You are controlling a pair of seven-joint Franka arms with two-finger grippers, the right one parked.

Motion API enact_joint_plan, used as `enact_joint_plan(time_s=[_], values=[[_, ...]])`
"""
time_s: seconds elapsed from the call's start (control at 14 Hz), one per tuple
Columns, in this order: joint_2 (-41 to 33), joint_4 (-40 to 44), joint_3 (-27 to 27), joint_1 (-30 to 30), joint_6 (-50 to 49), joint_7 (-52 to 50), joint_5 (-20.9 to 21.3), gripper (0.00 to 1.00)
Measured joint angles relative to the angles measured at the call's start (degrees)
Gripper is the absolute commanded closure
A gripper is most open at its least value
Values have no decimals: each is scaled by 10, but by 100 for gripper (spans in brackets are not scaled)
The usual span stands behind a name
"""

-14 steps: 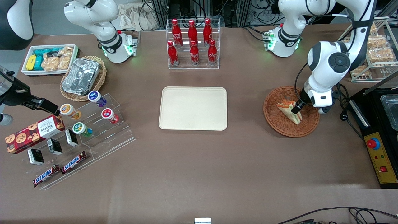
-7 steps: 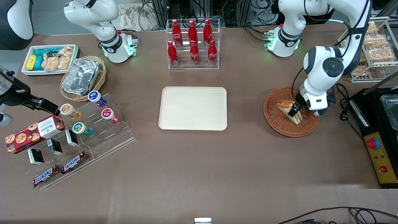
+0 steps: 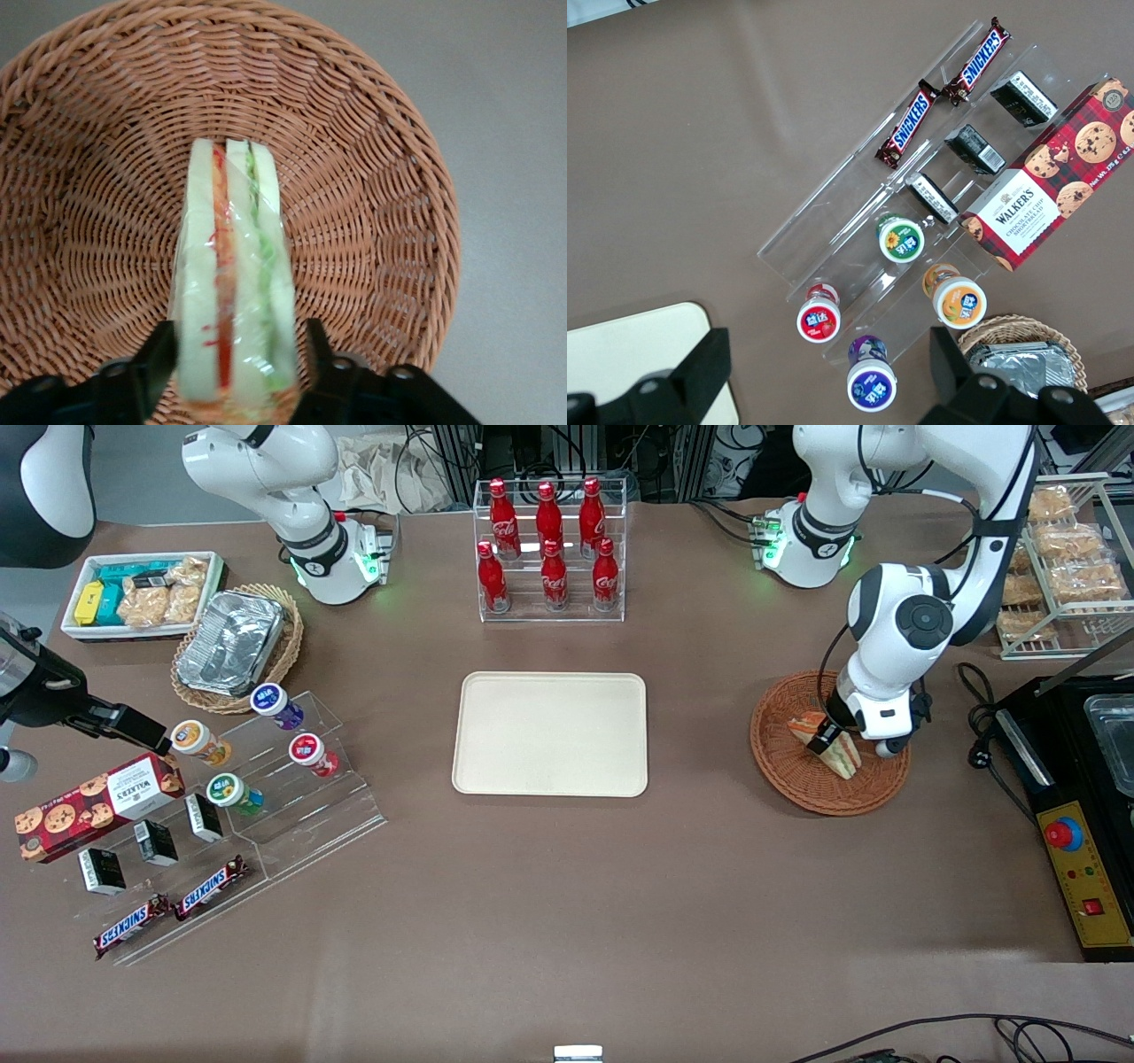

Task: Place sandwich from basket to tray
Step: 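Close the left gripper on the sandwich's wrapped end, then lift the sandwich out of the basket with the left gripper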

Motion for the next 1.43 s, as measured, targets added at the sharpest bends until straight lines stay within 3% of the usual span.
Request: enact_joint_plan(time_s=[0.14, 0.21, 0.57, 1.0, 1.43], values=[[-4, 0, 0, -1, 0, 0, 0, 95], [-9, 1, 0, -1, -4, 0, 0, 98], [-51, 79, 0, -1, -169, 0, 2, 100], [-70, 305, -16, -1, -456, 42, 1, 100], [-69, 413, -22, -2, -573, 148, -31, 100]])
